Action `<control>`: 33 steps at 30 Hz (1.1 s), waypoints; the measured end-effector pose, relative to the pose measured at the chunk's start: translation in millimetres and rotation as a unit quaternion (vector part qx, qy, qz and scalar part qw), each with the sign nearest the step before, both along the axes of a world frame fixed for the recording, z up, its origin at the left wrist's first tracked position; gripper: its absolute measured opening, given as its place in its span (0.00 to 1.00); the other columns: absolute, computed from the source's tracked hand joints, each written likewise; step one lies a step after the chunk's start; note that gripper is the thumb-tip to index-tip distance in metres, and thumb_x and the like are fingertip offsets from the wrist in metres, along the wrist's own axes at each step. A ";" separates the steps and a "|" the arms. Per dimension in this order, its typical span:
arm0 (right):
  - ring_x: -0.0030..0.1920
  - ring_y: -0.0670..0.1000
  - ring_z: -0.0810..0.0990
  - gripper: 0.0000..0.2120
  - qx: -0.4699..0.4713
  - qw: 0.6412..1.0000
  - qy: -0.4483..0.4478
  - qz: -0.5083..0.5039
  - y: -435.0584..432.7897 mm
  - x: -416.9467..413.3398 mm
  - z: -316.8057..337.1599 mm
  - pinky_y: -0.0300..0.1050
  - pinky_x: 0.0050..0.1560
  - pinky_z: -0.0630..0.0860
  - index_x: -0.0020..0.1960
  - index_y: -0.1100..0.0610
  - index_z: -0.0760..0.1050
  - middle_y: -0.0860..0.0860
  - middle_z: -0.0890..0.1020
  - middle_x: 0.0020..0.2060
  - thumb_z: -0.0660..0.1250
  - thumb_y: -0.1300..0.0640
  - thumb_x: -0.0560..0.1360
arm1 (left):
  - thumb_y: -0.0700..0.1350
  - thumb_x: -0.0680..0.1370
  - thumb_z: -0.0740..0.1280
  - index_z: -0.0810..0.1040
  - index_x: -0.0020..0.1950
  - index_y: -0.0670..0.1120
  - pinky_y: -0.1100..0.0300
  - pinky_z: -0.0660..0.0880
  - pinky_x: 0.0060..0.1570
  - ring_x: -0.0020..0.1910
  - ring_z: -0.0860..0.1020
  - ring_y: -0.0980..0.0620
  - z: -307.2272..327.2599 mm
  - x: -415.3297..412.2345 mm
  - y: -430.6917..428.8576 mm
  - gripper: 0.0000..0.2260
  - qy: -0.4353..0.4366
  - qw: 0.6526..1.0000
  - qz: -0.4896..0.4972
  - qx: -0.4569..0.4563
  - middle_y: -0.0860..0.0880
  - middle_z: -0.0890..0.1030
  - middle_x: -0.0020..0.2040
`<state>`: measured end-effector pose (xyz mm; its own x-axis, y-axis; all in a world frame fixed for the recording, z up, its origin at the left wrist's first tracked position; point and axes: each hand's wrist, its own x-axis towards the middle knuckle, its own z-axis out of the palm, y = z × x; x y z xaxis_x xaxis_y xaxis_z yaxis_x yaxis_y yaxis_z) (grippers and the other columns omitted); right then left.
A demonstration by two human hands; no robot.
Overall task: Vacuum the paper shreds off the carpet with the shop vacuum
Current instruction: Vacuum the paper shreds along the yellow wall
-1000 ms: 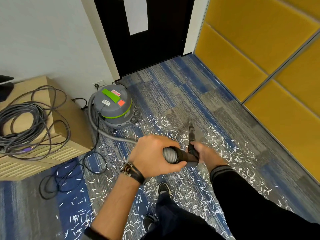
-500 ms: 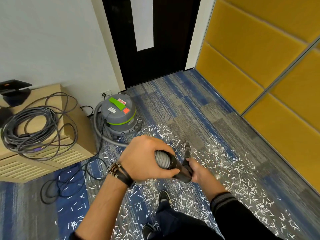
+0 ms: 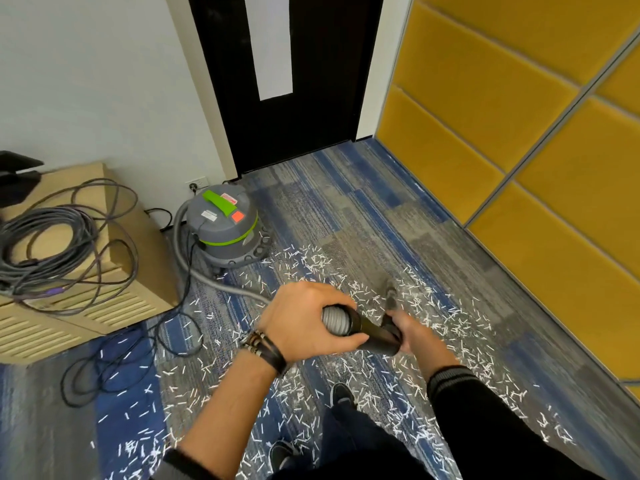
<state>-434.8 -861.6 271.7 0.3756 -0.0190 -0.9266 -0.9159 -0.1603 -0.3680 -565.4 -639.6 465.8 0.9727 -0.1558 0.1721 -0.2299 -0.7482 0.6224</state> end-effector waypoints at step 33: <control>0.45 0.61 0.84 0.22 0.008 0.999 0.019 -0.044 -18.4 13.3 -21.0 0.58 0.40 0.82 0.62 0.62 0.71 0.62 0.83 0.52 0.56 0.44 0.82 | 0.75 0.70 0.62 0.84 0.44 0.55 0.57 0.77 0.43 0.36 0.80 0.56 27.2 51.4 -16.8 0.26 -0.002 0.991 -0.065 0.118 0.57 0.83 0.36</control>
<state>-421.5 -880.1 250.6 0.3373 -0.0345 -0.9408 -0.9397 -0.0734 -0.3342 -514.1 -656.4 493.0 0.9409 -0.3169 0.1193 -0.3366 -0.8363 0.4327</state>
